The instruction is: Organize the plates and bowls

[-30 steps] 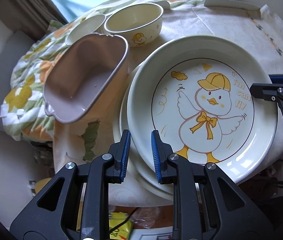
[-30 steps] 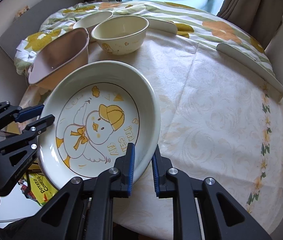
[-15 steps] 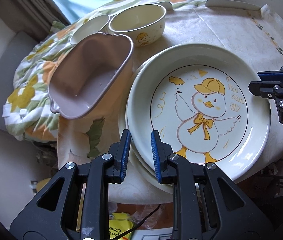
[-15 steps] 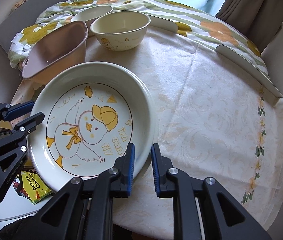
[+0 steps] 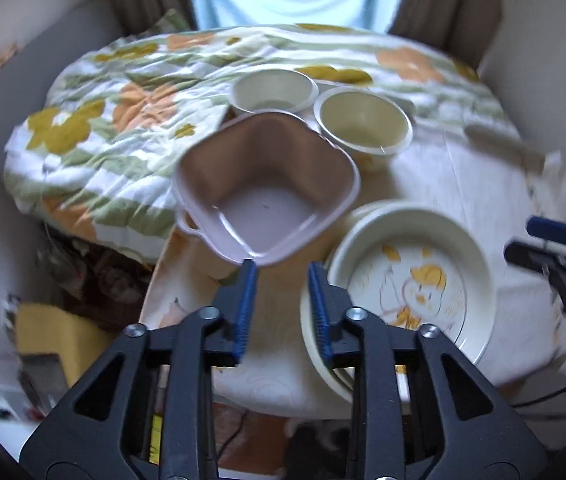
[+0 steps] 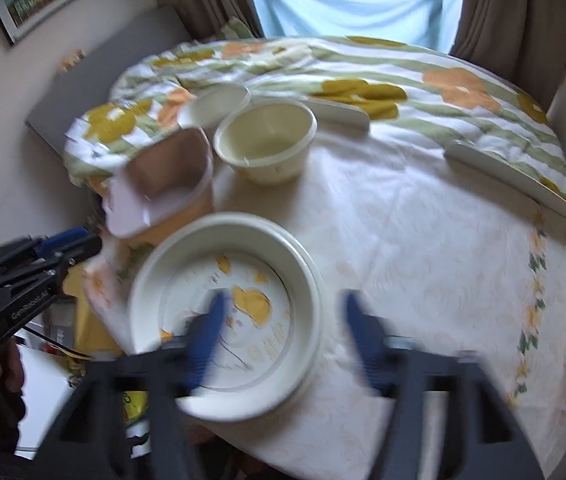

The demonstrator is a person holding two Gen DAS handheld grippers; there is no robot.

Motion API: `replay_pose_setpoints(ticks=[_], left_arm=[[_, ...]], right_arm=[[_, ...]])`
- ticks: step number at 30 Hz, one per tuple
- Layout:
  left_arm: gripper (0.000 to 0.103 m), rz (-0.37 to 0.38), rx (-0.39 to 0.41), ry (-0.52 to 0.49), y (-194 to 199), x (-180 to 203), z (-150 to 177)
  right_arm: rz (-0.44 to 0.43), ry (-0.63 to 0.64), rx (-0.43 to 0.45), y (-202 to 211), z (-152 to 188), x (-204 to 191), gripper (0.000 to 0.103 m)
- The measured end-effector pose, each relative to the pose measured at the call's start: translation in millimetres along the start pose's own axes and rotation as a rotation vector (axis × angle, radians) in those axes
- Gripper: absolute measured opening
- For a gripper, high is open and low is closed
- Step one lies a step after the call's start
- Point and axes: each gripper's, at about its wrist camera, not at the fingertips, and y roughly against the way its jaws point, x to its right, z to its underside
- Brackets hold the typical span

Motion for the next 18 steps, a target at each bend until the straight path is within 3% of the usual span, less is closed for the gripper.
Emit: replay_pose_setpoints(ticks=[1,2,3,8,14,16,18], left_arm=[[0.065,0.003,0.004,0.041,2,-8,-3],[0.097,0.0,0.016,0.087,4,-17,-4],[0.102,0.004,0.05,0.143,10,-28,-4],[0.102,0.019,0.034,0.288,3,-60,-13],[0.102,0.068,-0.017,0.403,-30,-88,-19],[0.1,0.082,-0.044,0.422,-46,-90,-21],[0.091,0.088,-0.063,0.425,-59,-92,-24]], right_arm=[[-0.049,-0.008,0.018,3,-7,1,0.09],[-0.08,-0.013,0.024,3,-13,-1,0.09],[-0.102,-0.013,0.023,1,-19,-3,0.09],[-0.15,0.015,-0.009,-20,-52,-19,0.09],[-0.242,-0.021,-0.133,-81,-81,-35,0.09],[-0.235,-0.04,-0.165,-100,-88,-38,0.09],[-0.238,-0.049,-0.184,-117,-94,-40,0.087]])
